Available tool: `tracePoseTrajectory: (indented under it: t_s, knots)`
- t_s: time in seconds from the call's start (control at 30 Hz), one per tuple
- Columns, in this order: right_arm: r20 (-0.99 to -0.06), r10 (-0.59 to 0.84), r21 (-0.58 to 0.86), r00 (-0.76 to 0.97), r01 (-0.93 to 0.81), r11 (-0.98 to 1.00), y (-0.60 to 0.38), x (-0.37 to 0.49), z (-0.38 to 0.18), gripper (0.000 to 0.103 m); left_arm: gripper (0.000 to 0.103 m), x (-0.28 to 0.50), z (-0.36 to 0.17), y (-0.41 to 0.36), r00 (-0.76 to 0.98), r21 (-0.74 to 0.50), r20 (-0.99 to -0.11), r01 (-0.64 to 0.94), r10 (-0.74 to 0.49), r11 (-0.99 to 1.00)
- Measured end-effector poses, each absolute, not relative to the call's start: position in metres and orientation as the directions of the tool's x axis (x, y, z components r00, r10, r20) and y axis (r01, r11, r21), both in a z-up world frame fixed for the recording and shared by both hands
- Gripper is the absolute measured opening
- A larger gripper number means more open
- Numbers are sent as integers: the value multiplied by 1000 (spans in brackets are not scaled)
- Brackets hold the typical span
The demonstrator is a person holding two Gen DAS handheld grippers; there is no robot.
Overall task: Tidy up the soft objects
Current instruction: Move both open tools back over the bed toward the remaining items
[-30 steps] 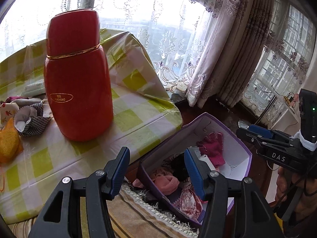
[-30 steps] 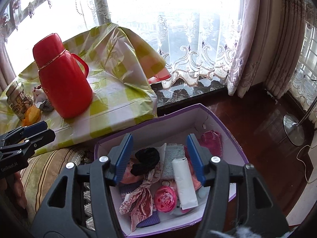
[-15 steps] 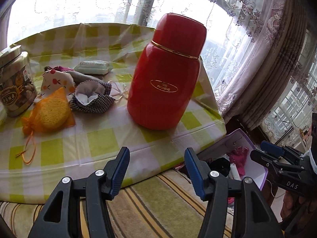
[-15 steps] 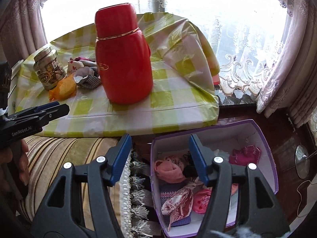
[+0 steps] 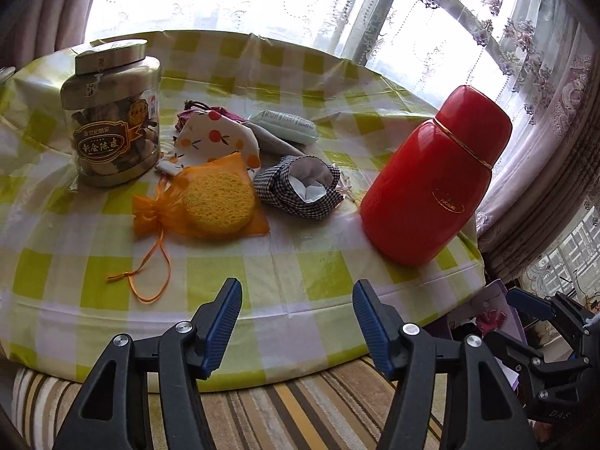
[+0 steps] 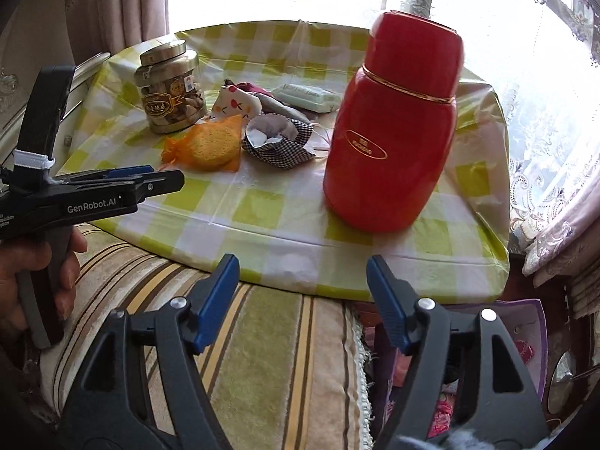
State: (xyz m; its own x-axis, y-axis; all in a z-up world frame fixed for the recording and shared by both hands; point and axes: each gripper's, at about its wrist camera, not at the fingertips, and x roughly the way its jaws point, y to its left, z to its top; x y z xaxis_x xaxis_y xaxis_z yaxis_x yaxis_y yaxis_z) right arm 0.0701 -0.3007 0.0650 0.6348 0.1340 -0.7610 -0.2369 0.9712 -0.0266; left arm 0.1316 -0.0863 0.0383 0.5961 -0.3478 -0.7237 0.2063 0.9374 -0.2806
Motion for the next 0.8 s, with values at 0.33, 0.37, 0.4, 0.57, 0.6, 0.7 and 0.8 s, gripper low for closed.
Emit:
tracePoseTrajectory:
  t_s: [0.33,0.37,0.4,0.57,0.6,0.7,0.8]
  knots:
    - [-757,173,-54,630,-325,944,-258,111,58,77,75,176,28,-59,573,-200,-773,190,-274,961]
    - [-757,176,-56,630,-330,942,-255,116,58,78,76,180,26,-58,566,-199,-777,191,-274,961]
    - [-757,179,-56,629,-334,941,-252,120,57,79,78,184,23,-58,560,-193,-783,195,-271,962]
    - [-757,198,-55,623,-362,931,-239,141,53,82,85,209,15,-63,546,-152,-800,217,-249,964]
    - [-757,199,-55,623,-364,930,-238,145,53,83,85,215,14,-63,547,-143,-802,217,-241,966]
    - [-753,199,-53,627,-359,932,-236,156,53,85,86,234,7,-64,544,-115,-811,215,-217,970]
    - [-749,196,-61,633,-360,931,-233,168,54,87,87,249,-1,-67,541,-87,-817,227,-200,970]
